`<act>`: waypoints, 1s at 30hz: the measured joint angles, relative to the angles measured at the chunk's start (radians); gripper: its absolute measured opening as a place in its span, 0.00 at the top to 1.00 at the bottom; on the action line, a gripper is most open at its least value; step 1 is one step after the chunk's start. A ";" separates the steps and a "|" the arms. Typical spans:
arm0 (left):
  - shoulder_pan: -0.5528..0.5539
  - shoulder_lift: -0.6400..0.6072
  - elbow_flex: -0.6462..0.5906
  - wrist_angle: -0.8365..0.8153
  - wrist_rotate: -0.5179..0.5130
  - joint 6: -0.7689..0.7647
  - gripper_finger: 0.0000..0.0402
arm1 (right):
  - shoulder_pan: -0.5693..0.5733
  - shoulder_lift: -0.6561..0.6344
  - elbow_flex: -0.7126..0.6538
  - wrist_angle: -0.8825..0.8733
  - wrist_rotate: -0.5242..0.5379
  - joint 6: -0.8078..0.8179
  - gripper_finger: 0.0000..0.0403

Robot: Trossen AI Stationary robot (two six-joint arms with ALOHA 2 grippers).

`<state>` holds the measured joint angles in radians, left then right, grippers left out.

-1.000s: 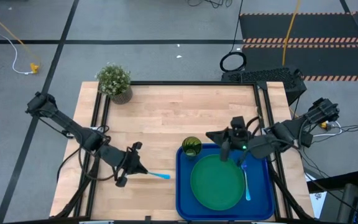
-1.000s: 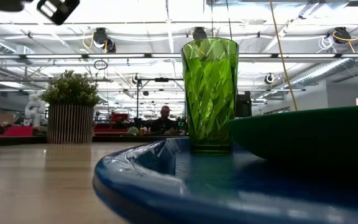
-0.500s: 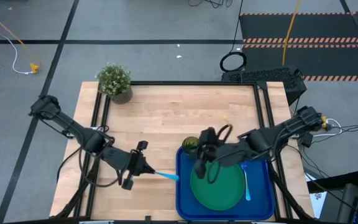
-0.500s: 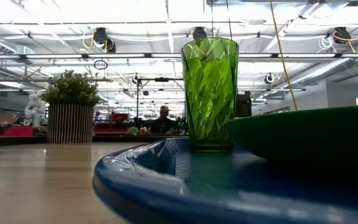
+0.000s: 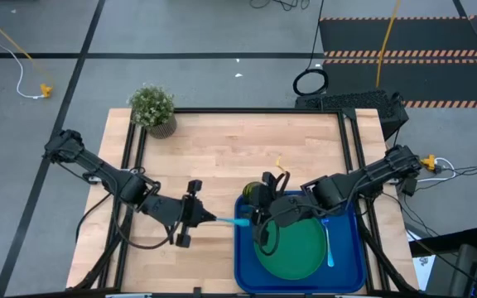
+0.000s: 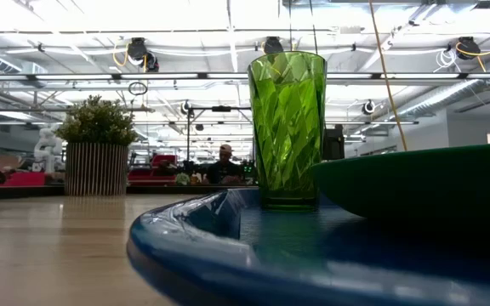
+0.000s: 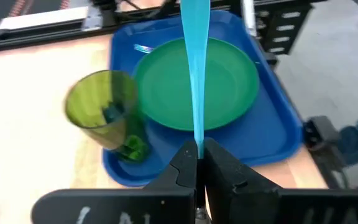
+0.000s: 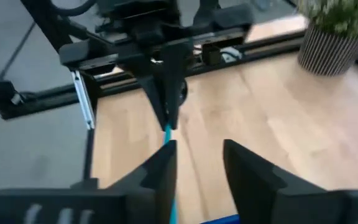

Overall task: Pick and place plate/cup/fork/spoon on tray
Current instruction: Put the blue spoon on the blue tray to the right of the blue fork

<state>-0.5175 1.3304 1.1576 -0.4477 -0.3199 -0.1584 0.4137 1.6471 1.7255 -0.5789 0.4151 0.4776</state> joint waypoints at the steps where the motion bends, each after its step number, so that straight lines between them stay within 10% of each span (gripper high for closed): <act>1: 0.006 0.000 0.000 0.000 -0.005 0.001 0.98 | -0.001 -0.001 -0.002 0.000 0.000 -0.023 0.65; 11: 0.069 0.000 0.000 -0.015 -0.006 0.030 0.98 | -0.008 0.005 -0.004 -0.001 -0.001 -0.104 0.39; 30: 0.098 0.000 0.000 -0.023 -0.026 0.093 0.96 | -0.038 0.060 -0.005 -0.080 -0.025 -0.099 0.47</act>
<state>-0.4194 1.3300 1.1576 -0.4706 -0.3463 -0.0650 0.3757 1.7073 1.7206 -0.6591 0.3905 0.3787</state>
